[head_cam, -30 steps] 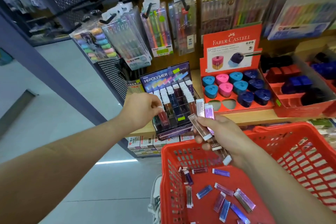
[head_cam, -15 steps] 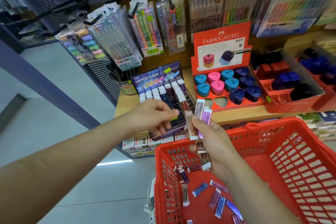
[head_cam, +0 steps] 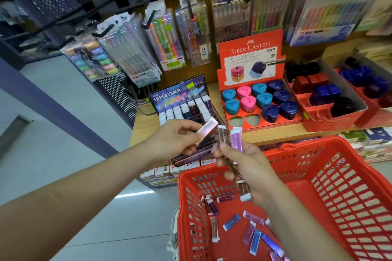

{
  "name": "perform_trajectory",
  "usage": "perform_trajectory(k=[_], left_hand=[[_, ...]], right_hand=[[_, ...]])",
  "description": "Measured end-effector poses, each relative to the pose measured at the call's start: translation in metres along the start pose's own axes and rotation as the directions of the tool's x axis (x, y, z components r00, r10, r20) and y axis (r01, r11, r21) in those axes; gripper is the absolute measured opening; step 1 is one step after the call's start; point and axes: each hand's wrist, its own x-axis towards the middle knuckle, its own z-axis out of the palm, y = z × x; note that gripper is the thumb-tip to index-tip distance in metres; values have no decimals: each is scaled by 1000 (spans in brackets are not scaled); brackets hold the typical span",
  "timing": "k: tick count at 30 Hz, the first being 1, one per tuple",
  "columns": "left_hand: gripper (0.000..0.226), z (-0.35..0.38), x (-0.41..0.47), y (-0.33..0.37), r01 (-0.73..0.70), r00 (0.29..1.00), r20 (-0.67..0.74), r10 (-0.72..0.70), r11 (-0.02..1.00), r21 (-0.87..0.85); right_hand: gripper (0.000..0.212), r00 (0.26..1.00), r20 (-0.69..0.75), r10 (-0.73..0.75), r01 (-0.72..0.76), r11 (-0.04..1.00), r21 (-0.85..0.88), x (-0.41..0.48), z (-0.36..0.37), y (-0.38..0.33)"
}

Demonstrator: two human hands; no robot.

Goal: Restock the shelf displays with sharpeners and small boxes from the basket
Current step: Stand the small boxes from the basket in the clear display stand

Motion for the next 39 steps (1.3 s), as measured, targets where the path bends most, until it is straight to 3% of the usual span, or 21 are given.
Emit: perform_trajectory(k=[3,8,10,17,22,28,39], left_hand=[[22,-15,2,2,-60,998,-15,66,965,254],[15,-22,5,4,-35,993,-110,47,994,108],[5,-22,7,4,-52,986,-150,71,990,129],[14,-32,42,32,-113,923,-328,200,957,266],[8,-24,65,54,-110,942,-235,238,884,454],[16,-14,68,47,-185,930,-68,361,621,761],[19,6,73,16,-316,879,122,461,374,872]], right_hand=[[13,999,12,-30,30,999,-29,3,-9,-2],[16,999,-20,-42,40,996,-75,9,-16,-3],[15,999,-29,-28,26,998,-66,11,-18,-1],[13,995,-80,-52,44,994,-102,19,-38,-3],[13,991,-124,-53,43,996,-81,27,-50,-5],[14,993,-105,-45,34,995,-99,30,-52,-3],[9,995,-95,-17,11,998,-62,30,-50,1]])
